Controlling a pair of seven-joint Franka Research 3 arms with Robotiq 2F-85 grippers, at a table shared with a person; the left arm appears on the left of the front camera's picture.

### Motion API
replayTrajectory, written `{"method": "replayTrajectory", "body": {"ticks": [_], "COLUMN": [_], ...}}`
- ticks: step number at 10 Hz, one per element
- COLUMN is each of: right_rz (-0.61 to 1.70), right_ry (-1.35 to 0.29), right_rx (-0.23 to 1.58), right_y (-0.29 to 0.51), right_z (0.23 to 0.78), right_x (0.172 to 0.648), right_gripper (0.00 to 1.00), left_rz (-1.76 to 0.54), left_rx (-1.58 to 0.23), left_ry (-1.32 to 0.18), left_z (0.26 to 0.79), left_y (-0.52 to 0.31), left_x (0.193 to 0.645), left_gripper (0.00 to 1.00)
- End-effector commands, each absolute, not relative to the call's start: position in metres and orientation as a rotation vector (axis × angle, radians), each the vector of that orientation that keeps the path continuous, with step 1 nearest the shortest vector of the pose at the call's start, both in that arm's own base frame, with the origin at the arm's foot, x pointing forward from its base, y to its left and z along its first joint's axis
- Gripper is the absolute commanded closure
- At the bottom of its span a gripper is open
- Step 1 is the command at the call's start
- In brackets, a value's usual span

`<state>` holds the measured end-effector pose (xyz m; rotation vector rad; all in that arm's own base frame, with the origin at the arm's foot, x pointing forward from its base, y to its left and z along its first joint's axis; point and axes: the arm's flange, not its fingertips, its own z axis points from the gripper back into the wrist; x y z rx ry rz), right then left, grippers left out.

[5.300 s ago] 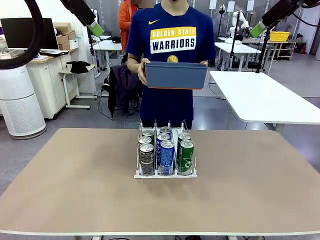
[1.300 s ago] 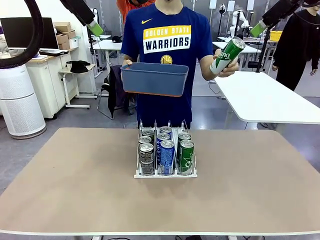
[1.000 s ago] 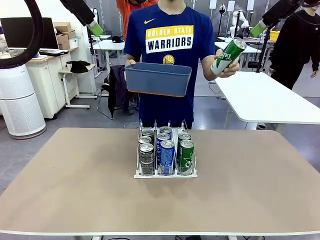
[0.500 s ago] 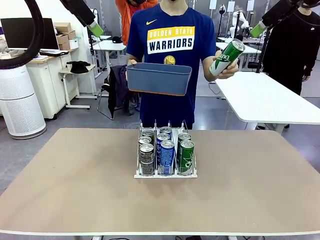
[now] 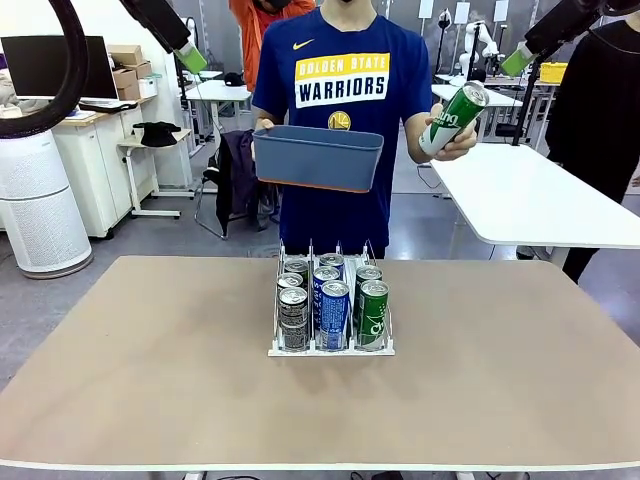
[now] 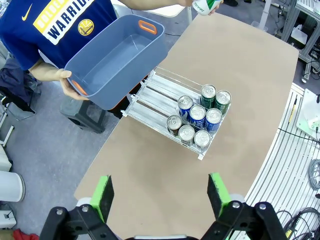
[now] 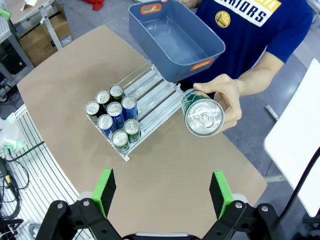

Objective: Fill the beverage cans into the dispenser.
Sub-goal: Pick up the Sprite handed by the human.

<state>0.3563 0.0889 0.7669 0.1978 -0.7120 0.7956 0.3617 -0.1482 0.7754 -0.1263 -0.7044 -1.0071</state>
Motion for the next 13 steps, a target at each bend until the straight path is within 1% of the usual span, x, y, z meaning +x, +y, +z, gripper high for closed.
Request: {"method": "replayTrajectory", "body": {"ticks": [1,3,5,6,13], "right_rz": [0.753,0.776,0.778,0.793,0.822], "right_ry": [-0.648,-0.64,-0.644,-0.653,-0.635], "right_rx": [0.208,0.187,0.183,0.161,0.191], "right_y": [0.086,0.08,0.083,0.08,0.09], "right_z": [0.772,0.767,0.757,0.754,0.726], "right_x": [0.376,0.399,0.403,0.416,0.448], "right_gripper": [0.0,0.0,0.0,0.0,0.0], "left_rz": [-1.009,-1.009,-1.009,-1.009,-1.009], "left_rx": [-0.125,-0.125,-0.125,-0.125,-0.125], "left_ry": [-0.693,-0.693,-0.693,-0.693,-0.693], "left_z": [0.777,0.777,0.777,0.777,0.777], "left_y": [-0.145,-0.145,-0.145,-0.145,-0.145], "left_x": [0.361,0.361,0.361,0.361,0.361], "left_gripper": [0.0,0.0,0.0,0.0,0.0]}}
